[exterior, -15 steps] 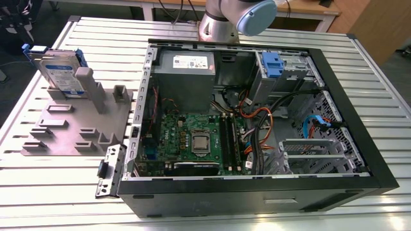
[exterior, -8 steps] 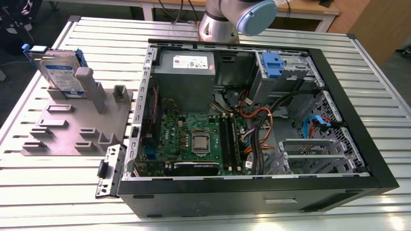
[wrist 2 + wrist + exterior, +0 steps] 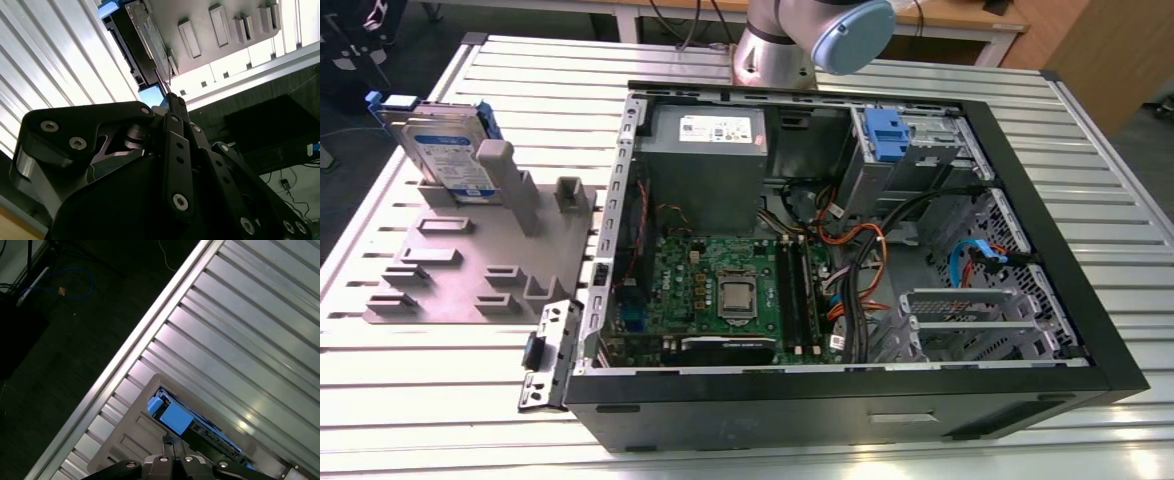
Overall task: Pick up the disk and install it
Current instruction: 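Pick up the disk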
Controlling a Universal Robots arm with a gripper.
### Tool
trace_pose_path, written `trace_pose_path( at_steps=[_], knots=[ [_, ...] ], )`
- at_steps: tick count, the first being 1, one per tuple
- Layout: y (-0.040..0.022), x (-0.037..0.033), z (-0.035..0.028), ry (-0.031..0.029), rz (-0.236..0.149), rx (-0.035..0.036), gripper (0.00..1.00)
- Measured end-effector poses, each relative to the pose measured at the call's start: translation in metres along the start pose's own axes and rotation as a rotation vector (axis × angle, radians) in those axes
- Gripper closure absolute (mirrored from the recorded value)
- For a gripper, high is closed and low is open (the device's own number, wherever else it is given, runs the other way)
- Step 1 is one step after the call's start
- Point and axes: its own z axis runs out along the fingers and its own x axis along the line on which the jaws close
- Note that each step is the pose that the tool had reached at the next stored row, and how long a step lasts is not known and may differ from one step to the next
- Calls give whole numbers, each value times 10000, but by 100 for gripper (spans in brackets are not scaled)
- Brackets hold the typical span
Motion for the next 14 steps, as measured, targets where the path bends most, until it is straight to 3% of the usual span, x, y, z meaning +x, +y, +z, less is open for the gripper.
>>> trace_pose_path(
  at_steps=[14],
  knots=[
    [0,0,0,10,-223,0,89]
  ],
)
